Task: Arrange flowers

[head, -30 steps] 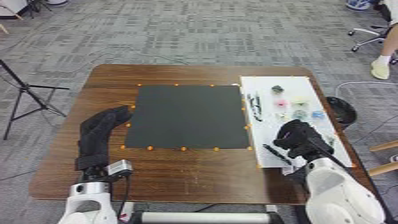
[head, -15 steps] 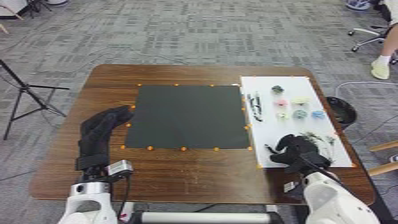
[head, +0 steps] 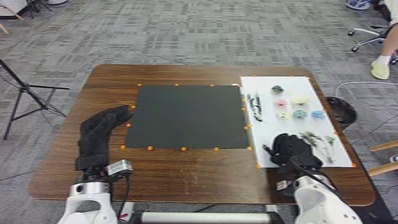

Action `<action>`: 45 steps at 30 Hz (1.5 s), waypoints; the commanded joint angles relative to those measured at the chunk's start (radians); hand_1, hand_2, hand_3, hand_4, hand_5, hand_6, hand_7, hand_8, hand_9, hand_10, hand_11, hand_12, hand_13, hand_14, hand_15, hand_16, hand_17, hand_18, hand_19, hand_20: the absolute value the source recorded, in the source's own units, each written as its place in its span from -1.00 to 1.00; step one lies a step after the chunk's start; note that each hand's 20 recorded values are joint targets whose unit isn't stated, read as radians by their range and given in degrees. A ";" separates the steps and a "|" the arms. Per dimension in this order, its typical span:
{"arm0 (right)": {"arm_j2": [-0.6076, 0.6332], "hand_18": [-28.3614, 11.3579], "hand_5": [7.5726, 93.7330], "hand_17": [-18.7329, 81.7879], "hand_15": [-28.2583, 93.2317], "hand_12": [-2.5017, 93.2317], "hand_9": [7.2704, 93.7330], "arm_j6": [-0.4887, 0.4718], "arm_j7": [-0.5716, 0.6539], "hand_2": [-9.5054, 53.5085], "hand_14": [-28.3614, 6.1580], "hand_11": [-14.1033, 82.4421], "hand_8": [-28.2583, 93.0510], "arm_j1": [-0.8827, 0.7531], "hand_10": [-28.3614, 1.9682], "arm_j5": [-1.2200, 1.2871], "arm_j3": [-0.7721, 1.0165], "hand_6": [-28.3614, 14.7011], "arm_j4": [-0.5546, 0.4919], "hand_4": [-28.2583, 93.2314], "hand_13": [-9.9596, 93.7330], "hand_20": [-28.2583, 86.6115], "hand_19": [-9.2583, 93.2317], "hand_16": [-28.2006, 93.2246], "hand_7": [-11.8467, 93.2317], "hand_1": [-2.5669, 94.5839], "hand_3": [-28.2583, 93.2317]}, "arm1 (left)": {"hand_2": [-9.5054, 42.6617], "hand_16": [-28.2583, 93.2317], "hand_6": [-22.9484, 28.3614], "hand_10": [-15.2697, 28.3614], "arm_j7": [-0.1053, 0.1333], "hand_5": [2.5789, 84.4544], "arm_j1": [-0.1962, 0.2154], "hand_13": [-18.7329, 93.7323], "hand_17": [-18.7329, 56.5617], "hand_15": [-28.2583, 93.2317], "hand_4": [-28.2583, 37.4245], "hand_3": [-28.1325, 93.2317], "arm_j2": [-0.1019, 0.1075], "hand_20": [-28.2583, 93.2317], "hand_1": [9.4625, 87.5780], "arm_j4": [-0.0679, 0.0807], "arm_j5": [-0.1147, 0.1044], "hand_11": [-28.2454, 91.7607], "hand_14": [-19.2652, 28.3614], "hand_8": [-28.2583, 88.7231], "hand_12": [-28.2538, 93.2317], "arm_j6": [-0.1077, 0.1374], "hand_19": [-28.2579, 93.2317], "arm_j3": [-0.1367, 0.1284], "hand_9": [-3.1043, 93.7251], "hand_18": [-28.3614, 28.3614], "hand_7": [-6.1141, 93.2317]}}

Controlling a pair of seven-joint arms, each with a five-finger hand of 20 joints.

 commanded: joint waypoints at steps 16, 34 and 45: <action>0.012 -0.02 0.55 0.72 0.33 0.05 0.96 0.037 0.035 -1.00 0.58 -0.44 -0.10 0.057 0.25 0.337 0.057 0.15 -0.011 -0.53 1.00 0.32 0.93 -0.03 -0.38 0.47 0.23 | -0.68 -0.50 0.01 0.37 -0.005 0.35 0.050 0.15 -0.14 -0.07 -0.71 0.57 -0.018 -0.04 -0.52 -0.015 -0.016 -0.12 0.58 -0.63 -0.28 -0.006 -0.14 0.015 0.21 0.49 -0.50; 0.104 -0.13 0.56 0.69 0.36 -0.26 0.82 -0.171 -0.002 -1.00 0.58 0.06 -0.10 0.019 0.11 0.123 0.097 0.19 -0.123 -0.44 1.00 0.37 0.99 0.00 -0.30 0.20 0.12 | -0.67 -0.50 0.01 0.37 -0.006 0.35 0.056 0.15 -0.14 -0.07 -0.71 0.56 -0.006 -0.04 -0.52 -0.028 -0.012 -0.12 0.58 -0.63 -0.28 0.009 -0.14 0.004 0.21 0.49 -0.50; 0.117 -0.15 0.57 0.69 0.39 -0.30 0.82 -0.192 0.012 -1.00 0.58 0.11 -0.12 -0.029 0.09 0.108 0.084 0.18 -0.100 -0.51 1.00 0.41 1.00 0.00 -0.30 0.04 0.24 | -0.68 -0.50 0.01 0.38 -0.008 0.35 0.057 0.15 -0.14 -0.07 -0.71 0.56 -0.005 -0.04 -0.51 -0.028 -0.012 -0.12 0.58 -0.63 -0.28 0.006 -0.14 0.003 0.21 0.49 -0.50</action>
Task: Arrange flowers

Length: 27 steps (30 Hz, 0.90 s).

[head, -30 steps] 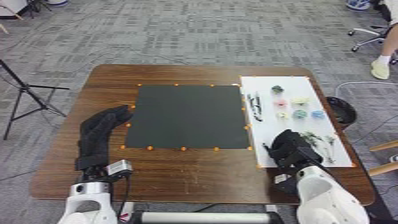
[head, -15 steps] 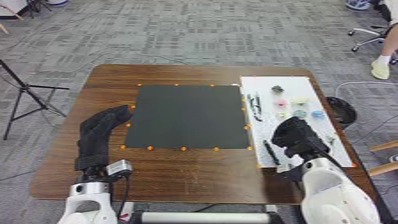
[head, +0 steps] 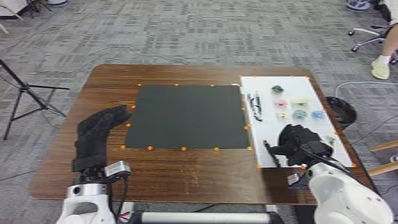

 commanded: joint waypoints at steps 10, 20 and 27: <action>-0.018 -0.14 0.57 0.70 0.39 -0.30 0.82 0.004 0.036 -1.00 0.57 0.11 -0.12 -0.007 0.08 -0.041 -0.068 0.18 0.108 -0.51 1.00 0.41 1.00 0.00 -0.30 0.04 0.24 | -0.68 -0.50 0.01 0.38 -0.007 0.35 0.030 0.15 -0.14 -0.07 -0.70 0.56 -0.011 -0.04 -0.51 0.000 -0.009 -0.12 0.58 -0.63 -0.28 -0.003 -0.14 0.016 0.20 0.49 -0.50; -0.032 -0.10 0.57 0.70 0.39 -0.30 0.82 -0.038 0.049 -1.00 0.57 0.10 -0.08 -0.001 0.07 -0.042 -0.094 0.18 0.124 0.22 1.00 0.39 1.00 -0.01 -0.31 0.69 -0.97 | -0.68 -0.50 0.01 0.38 -0.007 0.35 0.031 0.15 -0.14 -0.07 -0.70 0.56 -0.011 -0.04 -0.51 -0.001 -0.011 -0.12 0.58 -0.63 -0.28 0.004 -0.14 0.015 0.20 0.49 -0.50; -0.045 -0.06 0.62 0.73 0.41 -0.18 0.88 -0.052 0.070 -1.00 0.59 0.03 -0.08 0.028 0.14 0.020 -0.112 0.19 0.128 0.30 1.00 0.33 1.00 -0.04 -0.30 0.80 -1.00 | -0.68 -0.50 0.01 0.38 -0.006 0.35 0.030 0.15 -0.14 -0.07 -0.70 0.56 -0.012 -0.04 -0.51 -0.002 -0.010 -0.12 0.58 -0.63 -0.28 0.002 -0.14 0.016 0.20 0.49 -0.50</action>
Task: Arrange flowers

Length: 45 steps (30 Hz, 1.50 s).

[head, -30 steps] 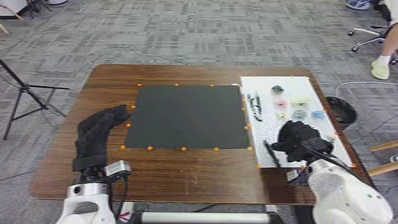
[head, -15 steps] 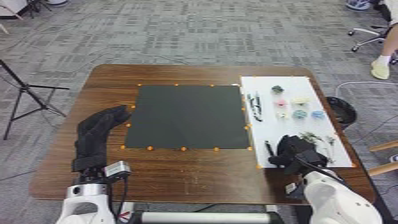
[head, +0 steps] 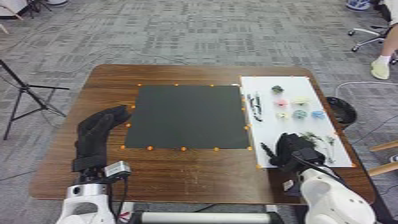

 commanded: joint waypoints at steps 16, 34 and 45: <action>-0.012 -0.09 0.68 0.75 0.43 -0.31 0.91 0.028 0.045 -1.00 0.59 0.06 -0.06 0.012 0.07 0.296 0.046 0.16 -0.009 -0.49 1.00 0.31 1.00 -0.08 -0.34 0.35 0.19 | -0.68 -0.50 0.01 0.37 -0.004 0.35 0.034 0.15 -0.15 -0.07 -0.70 0.56 -0.011 -0.04 -0.51 -0.002 -0.012 -0.12 0.58 -0.63 -0.28 0.000 -0.14 0.014 0.20 0.49 -0.50; -0.015 -0.09 0.69 0.76 0.45 -0.30 0.92 0.070 -0.018 -1.00 0.60 0.07 -0.06 0.163 0.06 0.296 -0.049 0.15 -0.074 -0.49 1.00 0.32 1.00 -0.09 -0.34 0.34 0.23 | -0.68 -0.50 0.01 0.37 -0.001 0.34 -0.001 0.15 -0.14 -0.08 -0.72 0.56 0.092 -0.07 -0.52 0.045 -0.035 -0.13 0.58 -0.63 -0.29 0.062 -0.17 -0.046 0.20 0.48 -0.50; -0.081 -0.08 0.70 0.77 0.46 -0.31 0.93 0.070 -0.035 -1.00 0.60 0.07 -0.07 0.584 0.06 0.459 -0.361 0.14 0.082 -0.49 1.00 0.33 1.00 -0.09 -0.34 0.34 0.23 | -0.16 -0.49 -0.01 0.39 -0.005 0.37 -0.102 0.13 -0.16 -0.13 -1.00 0.60 0.234 -0.13 -0.81 0.167 -0.139 -0.17 0.57 -0.64 -0.30 0.149 -0.30 -0.124 0.20 0.44 -0.53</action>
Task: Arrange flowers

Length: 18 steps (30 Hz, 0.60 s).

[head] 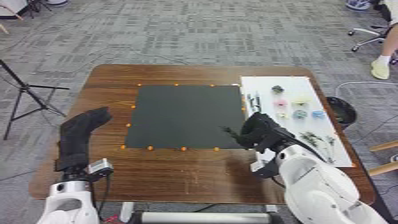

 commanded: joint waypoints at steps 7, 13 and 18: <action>-0.153 -0.08 0.71 0.78 0.47 -0.32 0.94 0.006 -0.036 -1.00 0.59 0.07 -0.07 0.450 0.06 0.077 -0.286 0.14 0.208 -0.49 1.00 0.33 1.00 -0.10 -0.34 0.34 0.23 | 0.15 -0.49 -0.03 0.40 -0.010 0.39 -0.145 0.14 -0.16 -0.13 -1.00 0.54 0.129 -0.14 -0.83 0.156 -0.050 -0.18 0.57 -0.64 -0.30 0.064 -0.31 -0.066 0.22 0.44 -0.54; -0.249 -0.08 0.71 0.78 0.47 -0.32 0.94 -0.005 -0.021 -1.00 0.59 0.07 -0.07 0.525 0.07 0.043 -0.352 0.14 0.335 -0.49 1.00 0.34 1.00 -0.11 -0.33 0.34 0.24 | 0.12 -0.49 -0.02 0.39 -0.016 0.39 -0.227 0.14 -0.16 -0.13 -1.00 0.57 0.164 -0.14 -0.84 0.218 -0.100 -0.18 0.57 -0.64 -0.30 0.065 -0.32 -0.035 0.22 0.43 -0.54; -0.348 -0.07 0.71 0.78 0.47 -0.32 0.94 -0.007 0.011 -1.00 0.59 0.07 -0.07 0.569 0.07 0.024 -0.378 0.14 0.450 -0.50 1.00 0.34 1.00 -0.11 -0.33 0.34 0.24 | 0.11 -0.49 -0.03 0.39 -0.010 0.39 -0.250 0.14 -0.16 -0.13 -1.00 0.56 0.161 -0.14 -0.83 0.229 -0.108 -0.17 0.56 -0.64 -0.30 0.060 -0.32 -0.021 0.22 0.43 -0.54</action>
